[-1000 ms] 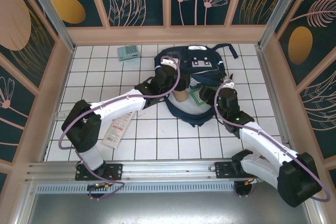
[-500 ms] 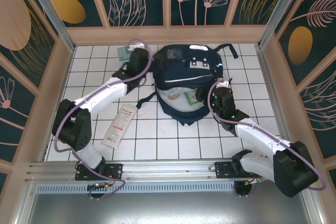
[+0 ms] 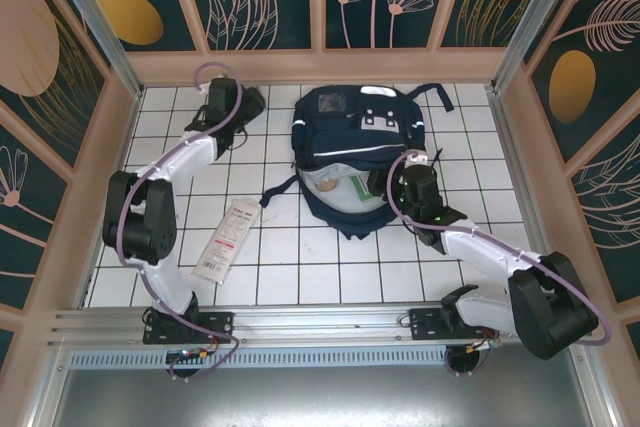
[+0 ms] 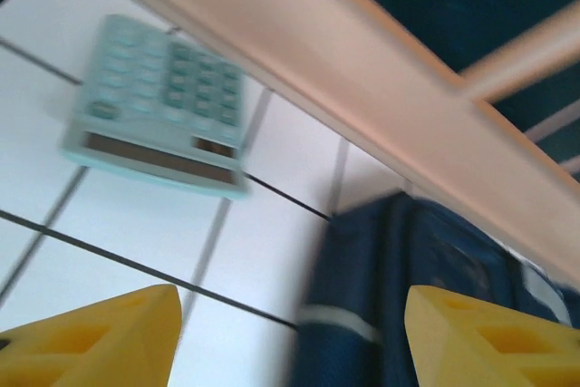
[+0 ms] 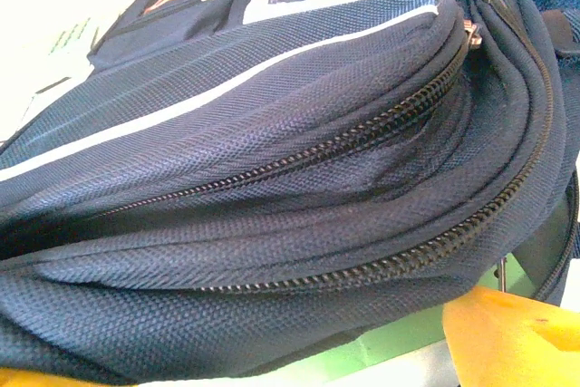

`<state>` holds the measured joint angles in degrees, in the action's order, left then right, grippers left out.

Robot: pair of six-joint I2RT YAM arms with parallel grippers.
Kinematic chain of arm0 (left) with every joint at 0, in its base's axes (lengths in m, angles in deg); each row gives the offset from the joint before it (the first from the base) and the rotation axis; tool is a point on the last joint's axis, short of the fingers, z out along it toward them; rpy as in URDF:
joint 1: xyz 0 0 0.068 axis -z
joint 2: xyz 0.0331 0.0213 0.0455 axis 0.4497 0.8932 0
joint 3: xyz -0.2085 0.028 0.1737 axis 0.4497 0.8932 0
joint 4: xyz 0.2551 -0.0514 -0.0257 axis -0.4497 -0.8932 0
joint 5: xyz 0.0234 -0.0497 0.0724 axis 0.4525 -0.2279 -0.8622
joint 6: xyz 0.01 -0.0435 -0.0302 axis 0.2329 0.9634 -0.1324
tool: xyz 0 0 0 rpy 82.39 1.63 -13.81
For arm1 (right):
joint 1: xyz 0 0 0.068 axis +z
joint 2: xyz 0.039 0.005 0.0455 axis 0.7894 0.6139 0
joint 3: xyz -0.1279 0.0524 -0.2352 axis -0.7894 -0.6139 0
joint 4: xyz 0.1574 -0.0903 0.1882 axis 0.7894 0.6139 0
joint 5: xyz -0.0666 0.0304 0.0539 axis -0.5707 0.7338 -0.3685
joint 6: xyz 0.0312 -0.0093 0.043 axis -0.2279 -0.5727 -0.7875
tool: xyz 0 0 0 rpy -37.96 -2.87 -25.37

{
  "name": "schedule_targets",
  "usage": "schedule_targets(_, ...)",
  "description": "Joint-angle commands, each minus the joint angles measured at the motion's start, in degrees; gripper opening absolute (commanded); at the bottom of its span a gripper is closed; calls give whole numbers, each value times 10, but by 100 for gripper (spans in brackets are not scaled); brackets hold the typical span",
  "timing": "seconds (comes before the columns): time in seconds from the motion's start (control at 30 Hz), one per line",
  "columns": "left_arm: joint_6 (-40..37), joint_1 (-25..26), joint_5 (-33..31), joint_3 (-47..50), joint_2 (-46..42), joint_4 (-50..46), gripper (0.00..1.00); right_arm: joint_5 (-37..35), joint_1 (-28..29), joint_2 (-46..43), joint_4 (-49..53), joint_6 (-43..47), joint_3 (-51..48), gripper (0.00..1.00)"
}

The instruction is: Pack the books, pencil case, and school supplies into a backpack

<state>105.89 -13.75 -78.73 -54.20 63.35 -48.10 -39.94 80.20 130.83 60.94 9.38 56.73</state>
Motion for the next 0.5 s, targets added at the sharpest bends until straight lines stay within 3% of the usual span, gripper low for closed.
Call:
schedule_targets(0.0, 93, -49, 64, -14, 54, 42, 63, 7, -1, -29, -52, 11, -4, 83)
schedule_targets(0.27, 197, -102, 115, -62, 157, 123, 56, 6, 0, -50, -67, 13, -20, 84)
schedule_targets(0.47, 257, -116, 134, -94, 218, 157, 45, 8, 0, -47, -72, 15, -23, 84)
